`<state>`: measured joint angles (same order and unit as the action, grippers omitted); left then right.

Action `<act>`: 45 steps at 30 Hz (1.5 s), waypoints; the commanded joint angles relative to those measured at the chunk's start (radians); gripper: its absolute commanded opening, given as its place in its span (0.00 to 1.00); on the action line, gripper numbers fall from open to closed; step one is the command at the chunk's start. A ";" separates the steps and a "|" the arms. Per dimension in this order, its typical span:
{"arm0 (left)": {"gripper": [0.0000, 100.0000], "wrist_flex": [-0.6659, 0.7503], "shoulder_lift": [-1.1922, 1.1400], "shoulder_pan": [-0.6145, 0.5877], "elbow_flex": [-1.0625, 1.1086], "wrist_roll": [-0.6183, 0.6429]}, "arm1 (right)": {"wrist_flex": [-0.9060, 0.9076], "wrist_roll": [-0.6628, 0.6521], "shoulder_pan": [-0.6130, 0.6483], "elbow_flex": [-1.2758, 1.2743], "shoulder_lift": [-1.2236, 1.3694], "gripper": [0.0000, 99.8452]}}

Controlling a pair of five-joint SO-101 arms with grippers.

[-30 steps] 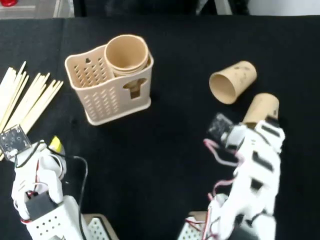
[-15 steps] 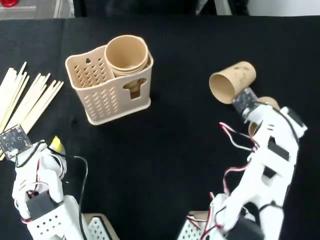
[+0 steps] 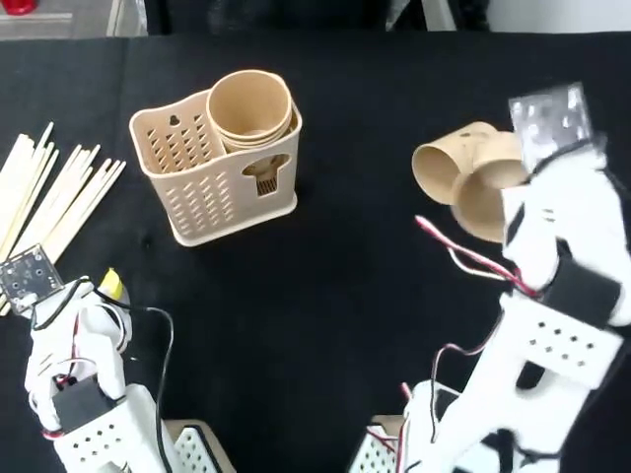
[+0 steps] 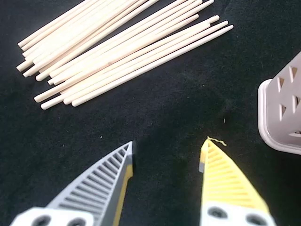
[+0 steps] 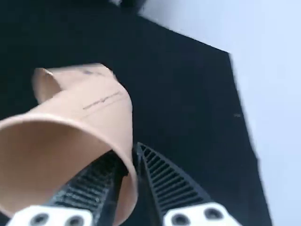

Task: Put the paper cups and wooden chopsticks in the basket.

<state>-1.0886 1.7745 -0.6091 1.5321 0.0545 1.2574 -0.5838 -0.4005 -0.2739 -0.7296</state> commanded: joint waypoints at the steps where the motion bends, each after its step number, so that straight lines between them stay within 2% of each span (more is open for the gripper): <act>1: 0.23 0.018 0.006 0.012 -0.004 -0.006 | 0.304 0.098 0.164 0.443 0.156 0.01; 5: 0.23 0.017 0.006 0.012 -0.004 -0.006 | 0.494 0.180 0.330 0.819 0.410 0.01; 11: 0.23 0.018 0.006 0.007 -0.004 -0.006 | 0.509 0.270 0.474 1.230 0.739 0.01; 18: 0.23 0.018 0.006 0.012 -0.004 -0.006 | 0.494 0.331 0.675 1.440 0.848 0.01; 22: 0.23 0.018 0.006 0.010 -0.004 -0.006 | 0.451 0.333 0.769 1.463 0.865 0.01; 29: 0.23 0.018 0.006 0.010 -0.004 -0.006 | 0.361 0.362 0.792 1.449 0.961 0.01; 45: 0.23 0.020 0.006 0.012 -0.004 -0.006 | 0.348 0.358 0.796 1.452 1.069 0.01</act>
<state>-1.0886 1.7729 -0.6091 1.5321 0.0545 1.6287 -0.2294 0.3790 1.1515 0.3322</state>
